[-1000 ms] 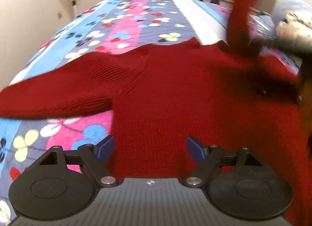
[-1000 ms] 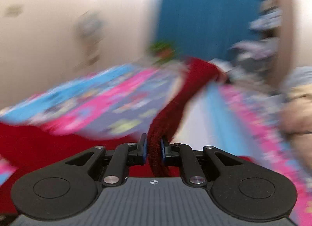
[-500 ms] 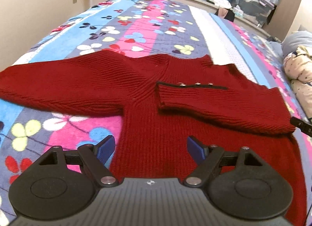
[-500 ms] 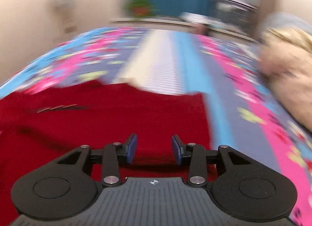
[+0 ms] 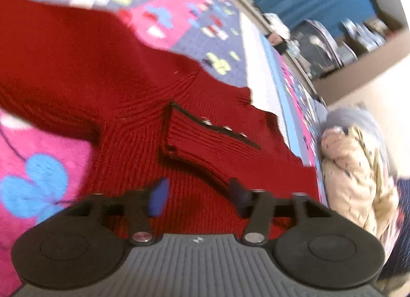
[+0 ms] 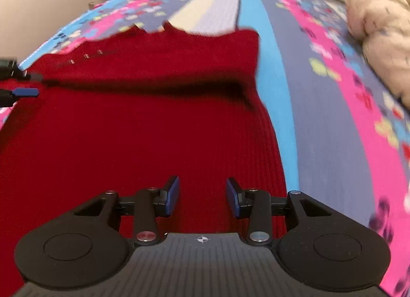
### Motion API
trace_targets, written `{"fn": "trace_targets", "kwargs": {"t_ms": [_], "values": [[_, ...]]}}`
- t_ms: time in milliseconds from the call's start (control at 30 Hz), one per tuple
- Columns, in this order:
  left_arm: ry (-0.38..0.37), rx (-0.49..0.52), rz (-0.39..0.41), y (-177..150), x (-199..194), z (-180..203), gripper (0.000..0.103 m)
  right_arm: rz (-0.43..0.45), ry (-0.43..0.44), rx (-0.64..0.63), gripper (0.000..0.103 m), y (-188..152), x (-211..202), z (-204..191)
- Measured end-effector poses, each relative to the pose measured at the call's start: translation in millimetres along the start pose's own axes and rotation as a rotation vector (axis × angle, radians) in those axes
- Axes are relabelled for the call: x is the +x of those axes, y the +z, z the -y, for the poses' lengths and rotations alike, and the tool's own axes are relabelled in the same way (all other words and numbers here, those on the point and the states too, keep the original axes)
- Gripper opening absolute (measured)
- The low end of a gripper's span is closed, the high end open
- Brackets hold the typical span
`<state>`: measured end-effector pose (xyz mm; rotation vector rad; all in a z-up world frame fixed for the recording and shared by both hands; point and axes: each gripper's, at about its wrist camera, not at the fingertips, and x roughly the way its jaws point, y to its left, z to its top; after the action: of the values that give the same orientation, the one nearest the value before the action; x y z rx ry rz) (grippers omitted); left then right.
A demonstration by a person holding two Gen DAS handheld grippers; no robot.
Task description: Fold small clothes
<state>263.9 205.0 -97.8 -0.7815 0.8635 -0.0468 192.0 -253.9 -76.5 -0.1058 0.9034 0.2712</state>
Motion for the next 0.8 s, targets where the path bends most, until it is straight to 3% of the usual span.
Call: {"fn": "trace_targets", "kwargs": {"t_ms": [100,167,200,367,400,500,567,633,700,800], "values": [[-0.018,-0.03,0.049,10.7,13.1,-3.1,0.062,0.015,0.001,0.02,0.044,-6.4,-3.2,3.9],[0.01,0.02,0.089,16.6,18.9,-0.2,0.014,0.029,0.009,0.014,0.046,-5.7,1.8,1.9],[0.044,0.057,0.103,17.8,19.5,2.1,0.01,0.027,0.0,-0.003,0.047,-6.1,7.1,0.7],[0.11,0.249,0.349,14.0,-12.2,33.9,0.01,0.045,-0.014,-0.017,0.048,-0.7,14.7,-4.4],[0.14,0.266,0.36,13.3,-13.4,35.1,0.012,0.048,-0.017,-0.023,0.049,-0.3,16.9,-4.6],[0.2,0.181,0.283,20.6,-3.8,20.8,0.015,0.057,-0.028,-0.034,0.049,-1.2,18.8,-7.9],[0.27,0.209,0.372,18.7,-16.2,29.3,0.016,0.065,-0.034,-0.044,0.049,-2.4,18.3,-9.3],[0.257,0.276,0.429,14.7,-25.6,42.7,0.026,0.07,-0.033,-0.045,0.049,-3.1,18.1,-8.9],[0.226,0.344,0.388,9.1,-17.6,49.9,0.027,0.073,-0.034,-0.04,0.049,-3.5,18.2,-8.7],[0.296,0.37,0.156,4.9,21.6,40.0,0.027,0.084,-0.039,-0.042,0.049,-5.1,17.6,-9.3]]}}
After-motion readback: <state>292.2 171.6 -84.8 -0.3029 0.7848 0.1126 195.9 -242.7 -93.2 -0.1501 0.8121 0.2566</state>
